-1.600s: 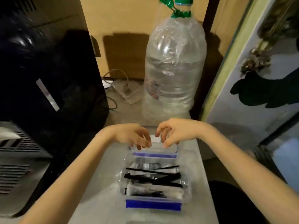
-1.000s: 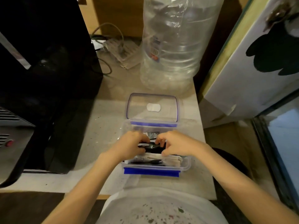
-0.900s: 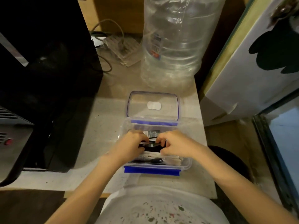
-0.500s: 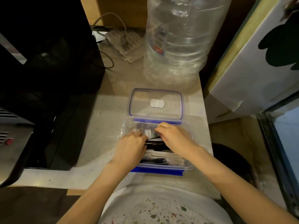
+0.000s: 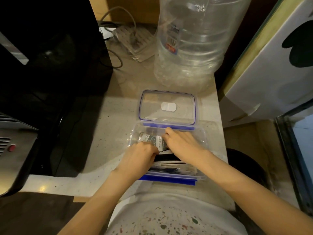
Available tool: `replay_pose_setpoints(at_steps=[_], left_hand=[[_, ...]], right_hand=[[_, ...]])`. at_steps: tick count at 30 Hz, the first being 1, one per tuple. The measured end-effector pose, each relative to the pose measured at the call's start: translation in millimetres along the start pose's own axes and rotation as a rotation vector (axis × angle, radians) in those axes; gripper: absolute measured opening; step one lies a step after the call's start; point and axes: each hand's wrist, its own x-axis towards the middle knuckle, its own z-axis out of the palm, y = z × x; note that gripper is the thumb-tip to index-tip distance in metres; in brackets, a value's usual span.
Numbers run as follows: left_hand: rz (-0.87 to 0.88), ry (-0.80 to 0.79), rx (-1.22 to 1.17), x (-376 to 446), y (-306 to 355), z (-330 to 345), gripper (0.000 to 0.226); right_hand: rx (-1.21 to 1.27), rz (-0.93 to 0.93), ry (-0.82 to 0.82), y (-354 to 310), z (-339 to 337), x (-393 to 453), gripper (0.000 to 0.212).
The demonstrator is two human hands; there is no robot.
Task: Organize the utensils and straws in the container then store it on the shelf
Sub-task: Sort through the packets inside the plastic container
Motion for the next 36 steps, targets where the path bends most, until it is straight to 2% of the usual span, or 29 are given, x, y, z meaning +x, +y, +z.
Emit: replay_pose_setpoints(at_steps=[6, 11, 14, 17, 22, 25, 29, 33, 36], left_hand=[[-0.033, 0.033, 0.064, 14, -4, -8, 0.019], [-0.033, 0.019, 0.163, 27, -6, -8, 0.028], [0.004, -0.008, 0.206, 33, -6, -6, 0.033], [0.017, -0.021, 0.266, 37, -6, -6, 0.036], [0.012, -0.02, 0.327, 37, -1, -6, 0.032], [0.0, 0.009, 0.315, 35, 0, -7, 0.031], [-0.015, 0.09, 0.258, 32, -1, -12, 0.029], [-0.048, 0.107, 0.161, 31, -5, -25, 0.02], [-0.108, 0.135, -0.184, 31, -4, -41, 0.015]], right_hand=[[0.065, 0.027, 0.073, -3, 6, -7, 0.034], [0.191, 0.062, 0.172, 6, 3, -10, 0.038], [0.275, 0.073, 0.276, 14, -9, -21, 0.025], [0.495, 0.188, 0.368, 22, -21, -37, 0.017], [0.793, 0.392, 0.22, 21, -21, -52, 0.012], [0.857, 0.479, 0.135, 16, -16, -52, 0.018], [0.74, 0.479, -0.028, 22, -26, -46, 0.026], [0.595, 0.538, -0.23, 23, -32, -37, 0.021], [0.454, 0.552, -0.254, 14, -30, -31, 0.02]])
